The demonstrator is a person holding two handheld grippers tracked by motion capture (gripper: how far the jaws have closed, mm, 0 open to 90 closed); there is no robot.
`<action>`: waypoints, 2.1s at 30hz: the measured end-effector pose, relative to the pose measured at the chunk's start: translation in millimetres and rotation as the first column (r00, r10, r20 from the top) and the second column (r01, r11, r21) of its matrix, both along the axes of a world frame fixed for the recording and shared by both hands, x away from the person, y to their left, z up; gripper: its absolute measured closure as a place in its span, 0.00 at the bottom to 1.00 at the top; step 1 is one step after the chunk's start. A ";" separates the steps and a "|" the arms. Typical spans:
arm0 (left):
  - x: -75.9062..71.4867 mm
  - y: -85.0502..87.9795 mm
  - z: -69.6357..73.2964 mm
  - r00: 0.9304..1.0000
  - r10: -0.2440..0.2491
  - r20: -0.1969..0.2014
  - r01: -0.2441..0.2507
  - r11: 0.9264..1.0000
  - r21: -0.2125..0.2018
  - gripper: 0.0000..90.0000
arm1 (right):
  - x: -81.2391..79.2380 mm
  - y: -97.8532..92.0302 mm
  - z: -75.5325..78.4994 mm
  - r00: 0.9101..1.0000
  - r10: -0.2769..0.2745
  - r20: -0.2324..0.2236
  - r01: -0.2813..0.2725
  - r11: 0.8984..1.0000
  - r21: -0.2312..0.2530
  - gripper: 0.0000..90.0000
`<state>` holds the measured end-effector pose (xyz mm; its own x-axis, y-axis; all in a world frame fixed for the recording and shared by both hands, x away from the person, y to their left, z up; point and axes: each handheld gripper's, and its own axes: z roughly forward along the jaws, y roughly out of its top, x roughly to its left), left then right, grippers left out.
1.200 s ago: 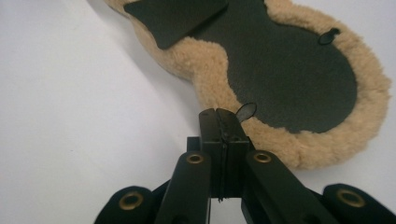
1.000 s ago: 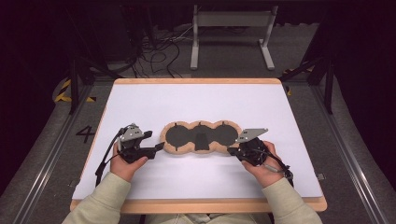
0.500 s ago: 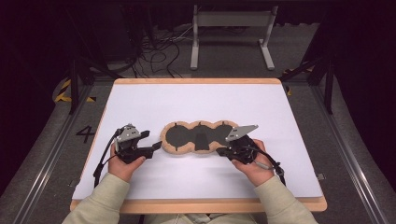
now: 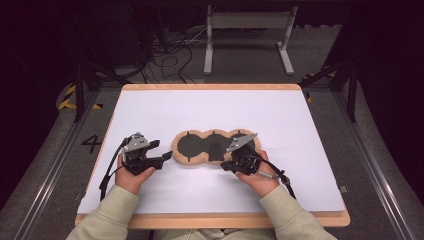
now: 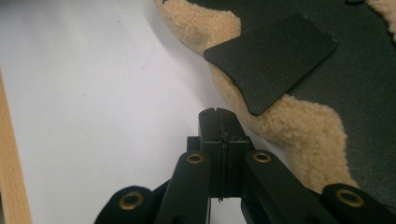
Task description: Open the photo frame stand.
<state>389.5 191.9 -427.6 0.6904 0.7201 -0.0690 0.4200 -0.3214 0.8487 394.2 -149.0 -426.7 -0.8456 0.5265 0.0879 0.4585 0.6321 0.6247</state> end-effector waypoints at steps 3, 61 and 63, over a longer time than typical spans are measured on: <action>0.2 0.1 -0.2 1.000 -0.003 0.004 0.003 1.000 0.005 0.38 | 2.6 0.2 -4.9 1.000 -0.014 -0.021 0.014 1.000 -0.007 1.00; 0.7 3.7 -4.2 1.000 -0.013 -0.028 0.013 1.000 0.009 0.41 | 20.1 -7.6 13.4 0.988 -0.144 0.048 0.138 0.984 0.115 1.00; 0.4 3.8 -4.2 1.000 -0.010 -0.030 0.010 1.000 0.011 0.41 | 20.2 -7.9 12.8 0.989 -0.139 0.044 0.134 0.985 0.107 1.00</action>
<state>389.9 195.7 -431.8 0.6955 0.7139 -0.0818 0.4417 -0.3349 0.8323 414.4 -156.9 -413.9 -0.7711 0.6277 0.1067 0.5019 0.4962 0.7084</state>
